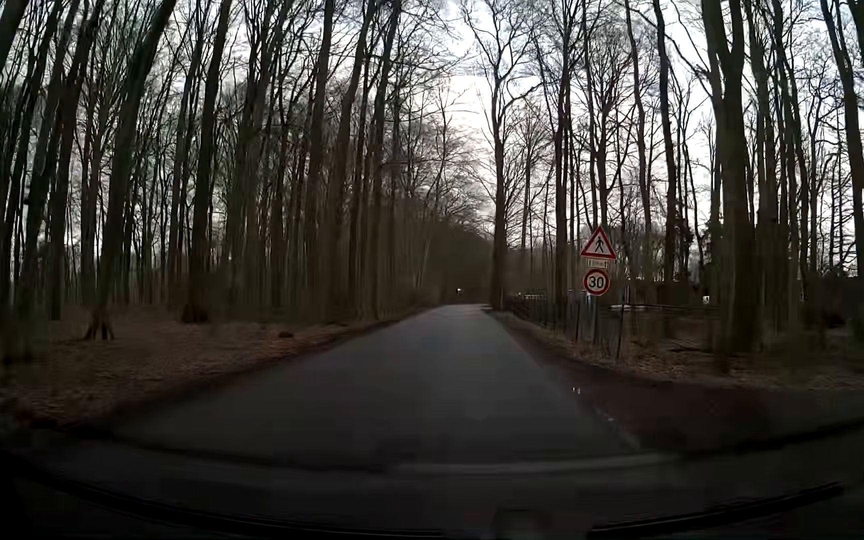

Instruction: Follow the waypoints while adhering to traffic rules and regulations

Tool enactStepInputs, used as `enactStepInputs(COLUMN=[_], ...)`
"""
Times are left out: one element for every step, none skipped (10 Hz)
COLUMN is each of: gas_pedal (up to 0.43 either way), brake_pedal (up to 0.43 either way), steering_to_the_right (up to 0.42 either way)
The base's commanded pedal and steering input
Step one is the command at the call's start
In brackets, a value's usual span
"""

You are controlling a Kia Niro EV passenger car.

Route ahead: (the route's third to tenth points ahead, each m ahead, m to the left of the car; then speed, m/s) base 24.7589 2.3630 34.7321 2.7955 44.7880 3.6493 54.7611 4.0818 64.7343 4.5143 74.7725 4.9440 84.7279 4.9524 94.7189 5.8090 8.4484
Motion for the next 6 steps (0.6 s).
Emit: enactStepInputs(gas_pedal=[0.059,0.067,0.067,0.067,0.067,0.067], brake_pedal=[0.0,0.0,0.0,0.0,0.0,0.0], steering_to_the_right=[0.005,0.005,0.004,0.003,0.003,0.003])
